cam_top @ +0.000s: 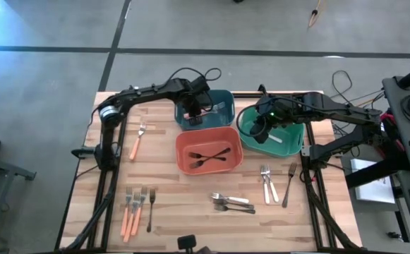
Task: Sort silverware by color (type)
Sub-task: Put the orange fork into the blue bin
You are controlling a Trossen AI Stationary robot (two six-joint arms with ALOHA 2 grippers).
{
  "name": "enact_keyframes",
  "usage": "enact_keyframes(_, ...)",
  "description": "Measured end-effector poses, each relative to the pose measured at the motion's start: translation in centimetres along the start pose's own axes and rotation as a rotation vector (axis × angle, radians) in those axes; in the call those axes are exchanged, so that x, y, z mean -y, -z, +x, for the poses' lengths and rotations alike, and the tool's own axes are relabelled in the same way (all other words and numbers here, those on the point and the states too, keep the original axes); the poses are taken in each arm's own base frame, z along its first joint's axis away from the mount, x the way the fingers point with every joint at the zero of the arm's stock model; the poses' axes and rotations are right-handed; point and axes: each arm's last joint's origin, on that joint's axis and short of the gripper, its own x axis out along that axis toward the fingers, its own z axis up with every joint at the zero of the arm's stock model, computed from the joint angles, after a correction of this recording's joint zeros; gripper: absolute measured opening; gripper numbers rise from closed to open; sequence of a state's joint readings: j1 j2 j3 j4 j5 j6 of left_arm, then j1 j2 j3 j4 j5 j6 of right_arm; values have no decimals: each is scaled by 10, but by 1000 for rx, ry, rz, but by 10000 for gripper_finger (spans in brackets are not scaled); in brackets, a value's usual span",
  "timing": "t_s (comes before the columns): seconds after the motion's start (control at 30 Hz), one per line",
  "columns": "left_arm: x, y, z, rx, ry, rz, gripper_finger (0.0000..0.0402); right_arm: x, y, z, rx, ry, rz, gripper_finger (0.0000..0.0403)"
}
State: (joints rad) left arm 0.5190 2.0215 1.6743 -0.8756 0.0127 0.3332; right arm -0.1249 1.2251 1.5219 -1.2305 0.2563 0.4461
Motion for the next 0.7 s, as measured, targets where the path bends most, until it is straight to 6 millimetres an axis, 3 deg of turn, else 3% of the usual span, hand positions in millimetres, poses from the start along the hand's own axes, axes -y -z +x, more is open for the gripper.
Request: enact_keyframes(0.7,-4,-7,13,-41,11,4,44,0,0,0,2,6,7,95)
